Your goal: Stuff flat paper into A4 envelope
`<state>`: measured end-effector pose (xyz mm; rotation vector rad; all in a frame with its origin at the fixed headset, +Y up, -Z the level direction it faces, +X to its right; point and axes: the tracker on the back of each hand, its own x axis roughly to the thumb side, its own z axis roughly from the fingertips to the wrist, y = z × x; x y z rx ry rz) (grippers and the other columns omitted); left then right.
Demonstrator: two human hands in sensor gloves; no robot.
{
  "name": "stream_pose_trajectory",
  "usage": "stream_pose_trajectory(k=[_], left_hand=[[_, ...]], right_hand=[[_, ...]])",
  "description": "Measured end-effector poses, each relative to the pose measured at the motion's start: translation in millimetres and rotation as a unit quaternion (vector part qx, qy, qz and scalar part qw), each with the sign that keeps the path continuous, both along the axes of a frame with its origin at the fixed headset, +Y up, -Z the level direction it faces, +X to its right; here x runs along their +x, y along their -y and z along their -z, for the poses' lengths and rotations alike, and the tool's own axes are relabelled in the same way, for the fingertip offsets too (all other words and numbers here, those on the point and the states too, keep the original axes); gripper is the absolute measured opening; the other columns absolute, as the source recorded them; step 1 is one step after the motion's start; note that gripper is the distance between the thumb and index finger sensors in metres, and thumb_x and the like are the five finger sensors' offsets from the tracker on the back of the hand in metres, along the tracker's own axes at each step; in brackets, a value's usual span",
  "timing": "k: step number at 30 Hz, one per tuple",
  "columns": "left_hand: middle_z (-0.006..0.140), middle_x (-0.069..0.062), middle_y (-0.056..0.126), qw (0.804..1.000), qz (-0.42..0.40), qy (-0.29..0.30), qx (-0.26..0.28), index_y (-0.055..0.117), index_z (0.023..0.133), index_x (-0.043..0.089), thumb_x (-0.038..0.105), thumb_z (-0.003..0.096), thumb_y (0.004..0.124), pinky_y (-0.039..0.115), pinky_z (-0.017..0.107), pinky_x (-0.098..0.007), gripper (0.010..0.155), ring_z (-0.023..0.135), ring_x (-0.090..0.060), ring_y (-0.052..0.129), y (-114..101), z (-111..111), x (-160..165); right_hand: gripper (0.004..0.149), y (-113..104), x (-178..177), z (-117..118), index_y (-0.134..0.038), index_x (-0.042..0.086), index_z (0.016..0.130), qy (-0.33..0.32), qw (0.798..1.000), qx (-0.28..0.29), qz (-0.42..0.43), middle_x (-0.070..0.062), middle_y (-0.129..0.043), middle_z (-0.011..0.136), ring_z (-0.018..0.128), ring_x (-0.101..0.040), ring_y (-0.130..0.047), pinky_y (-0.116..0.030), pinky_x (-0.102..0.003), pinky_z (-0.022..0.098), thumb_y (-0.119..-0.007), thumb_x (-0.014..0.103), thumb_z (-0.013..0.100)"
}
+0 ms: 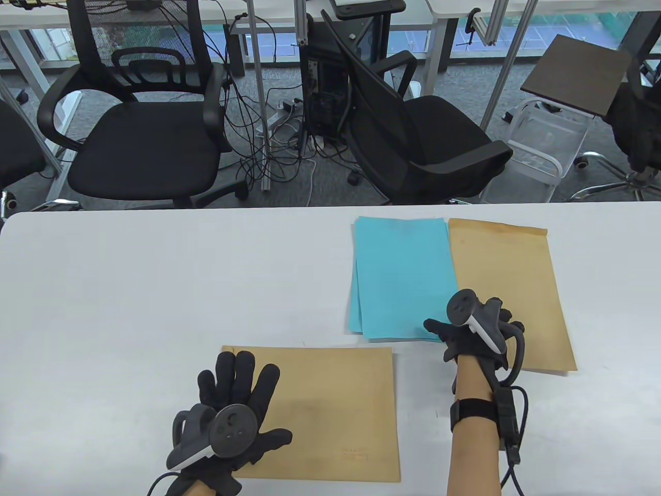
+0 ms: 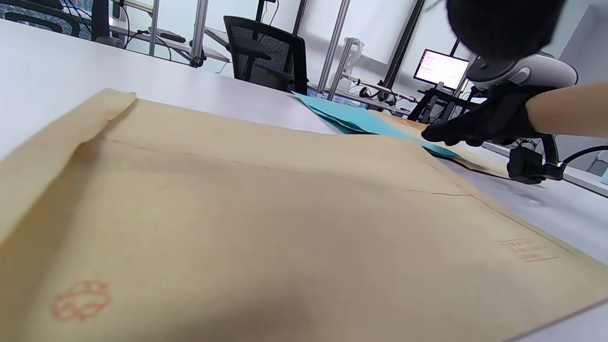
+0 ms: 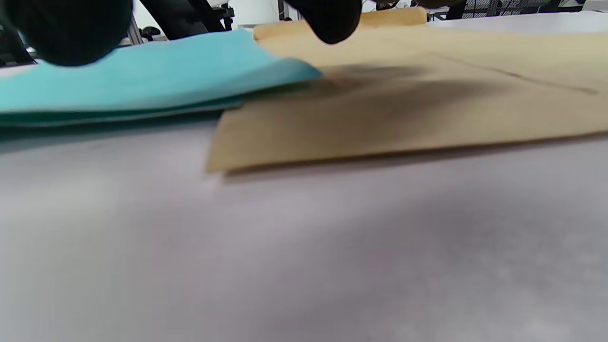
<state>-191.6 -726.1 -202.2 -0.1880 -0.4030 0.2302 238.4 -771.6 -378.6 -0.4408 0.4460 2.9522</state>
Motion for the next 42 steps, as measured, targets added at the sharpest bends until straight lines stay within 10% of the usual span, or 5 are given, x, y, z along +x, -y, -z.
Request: stream_pose_trajectory(k=[13, 18, 25, 31, 42], left_hand=[[0.105, -0.004, -0.025, 1.0, 0.007, -0.002, 0.0, 0.001, 0.11, 0.034, 0.073, 0.0432, 0.067, -0.001, 0.068, -0.072, 0.102, 0.096, -0.038, -0.028, 0.8, 0.4, 0.9], [0.105, -0.004, -0.026, 1.0, 0.01, -0.003, -0.001, 0.001, 0.11, 0.034, 0.073, 0.0432, 0.067, -0.001, 0.068, -0.072, 0.102, 0.096, -0.038, -0.028, 1.6, 0.8, 1.2], [0.1, -0.004, -0.03, 1.0, 0.016, -0.01, -0.007, -0.003, 0.107, 0.034, 0.073, 0.0436, 0.067, 0.001, 0.069, -0.073, 0.102, 0.097, -0.039, -0.026, 3.2, 2.0, 0.5], [0.1, -0.004, -0.031, 0.999, 0.027, -0.025, -0.022, -0.004, 0.107, 0.034, 0.073, 0.0435, 0.067, 0.004, 0.069, -0.073, 0.103, 0.098, -0.04, -0.025, 8.9, 5.2, -2.4], [0.11, -0.015, -0.011, 0.998, 0.03, -0.052, -0.002, -0.003, 0.107, 0.025, 0.069, 0.0403, 0.074, 0.055, 0.071, -0.056, 0.111, 0.107, -0.047, 0.037, 11.2, 10.3, -9.3]], right_hand=[[0.101, 7.1, 1.6, 4.5, -0.045, -0.015, 0.105, 0.042, 0.998, -0.002, 0.038, -0.045, -0.019, 0.11, 0.098, -0.071, -0.017, -0.014, -0.086, 0.056, -0.079, 0.059, 0.045], [0.054, -4.4, 5.7, -1.1, -0.057, -0.007, 0.096, 0.059, 0.993, 0.096, 0.032, -0.042, -0.034, 0.108, 0.096, -0.069, -0.033, -0.021, -0.084, 0.058, -0.068, 0.032, 0.058], [0.039, -47.9, 17.2, -17.6, -0.066, 0.004, 0.094, 0.115, 0.93, 0.262, 0.23, -0.031, -0.078, 0.083, 0.058, -0.047, -0.087, -0.046, -0.077, 0.057, -0.063, 0.022, 0.059], [0.04, -86.5, 23.1, -35.2, -0.069, 0.003, 0.094, 0.102, 0.866, 0.382, 0.306, -0.027, -0.087, 0.07, 0.037, -0.029, -0.097, -0.066, -0.065, 0.051, -0.065, 0.017, 0.057], [0.04, -90.5, 21.2, -70.1, -0.075, 0.003, 0.092, -0.035, 0.803, 0.372, 0.465, -0.027, -0.089, 0.067, 0.03, -0.026, -0.099, -0.071, -0.059, 0.049, -0.068, 0.015, 0.055]])
